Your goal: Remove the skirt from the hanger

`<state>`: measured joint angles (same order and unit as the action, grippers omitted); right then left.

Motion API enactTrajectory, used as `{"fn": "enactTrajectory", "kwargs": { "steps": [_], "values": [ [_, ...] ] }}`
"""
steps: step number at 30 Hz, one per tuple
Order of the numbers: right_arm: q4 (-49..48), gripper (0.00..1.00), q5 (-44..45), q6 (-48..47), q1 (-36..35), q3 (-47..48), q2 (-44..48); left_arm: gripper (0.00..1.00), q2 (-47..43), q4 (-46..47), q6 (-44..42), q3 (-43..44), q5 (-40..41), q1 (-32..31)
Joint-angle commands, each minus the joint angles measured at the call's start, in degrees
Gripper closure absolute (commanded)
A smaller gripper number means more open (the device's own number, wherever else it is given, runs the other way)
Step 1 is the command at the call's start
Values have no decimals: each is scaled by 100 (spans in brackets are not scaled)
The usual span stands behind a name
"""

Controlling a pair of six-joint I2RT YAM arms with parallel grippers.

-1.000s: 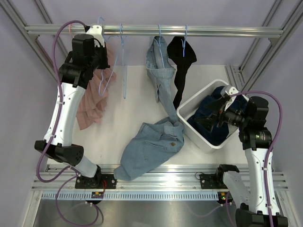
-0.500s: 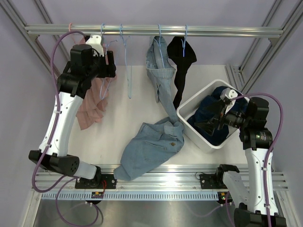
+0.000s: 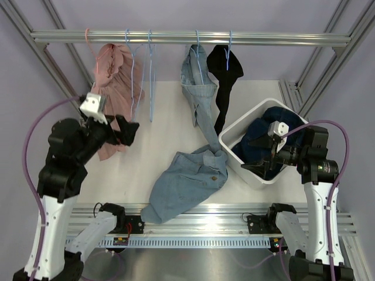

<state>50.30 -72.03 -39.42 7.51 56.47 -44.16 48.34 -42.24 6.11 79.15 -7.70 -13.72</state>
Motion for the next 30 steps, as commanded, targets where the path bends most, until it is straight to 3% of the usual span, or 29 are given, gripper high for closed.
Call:
{"fn": "enactTrajectory", "kwargs": {
  "steps": [1, 7, 9, 10, 13, 14, 16, 21, 25, 30],
  "values": [
    [944, 1, -250, -1163, 31, 373, -154, 2, -675, 453, -31, -1231, -1495, -61],
    [2228, 0, -31, -2559, 31, 839, -593, 2, -1406, 751, 372, -2324, -1867, -903],
    [2597, 0, 66, -2789, 31, 883, -734, 2, -1336, 980, 487, -2589, -1630, -1658],
    [2703, 1, 92, -3017, 31, 892, -778, 2, -1266, 1024, 566, -2624, -1159, -2331],
    [3133, 0, 75, -3639, 31, 849, -892, 1, -818, 1147, 619, -2581, -27, -3432],
    [3396, 0, 75, -3826, 31, 822, -945, 1, -687, 1243, 620, -2563, 258, -4141],
    [3599, 1, 49, -4290, 23, 778, -1015, 1, -221, 1332, 628, -2484, 1012, -4917],
    [4171, 1, 163, -5040, 23, 778, -1393, 1, 746, 2148, 646, -2466, 1850, -5571],
    [4225, 0, 163, -5234, 23, 708, -1481, 2, 1588, 2720, 77, -2195, 2526, -5739],
    [4014, 0, 119, -5137, 23, 594, -1332, 2, 2188, 3528, -925, -1913, 2443, -5660]
  ]
}}
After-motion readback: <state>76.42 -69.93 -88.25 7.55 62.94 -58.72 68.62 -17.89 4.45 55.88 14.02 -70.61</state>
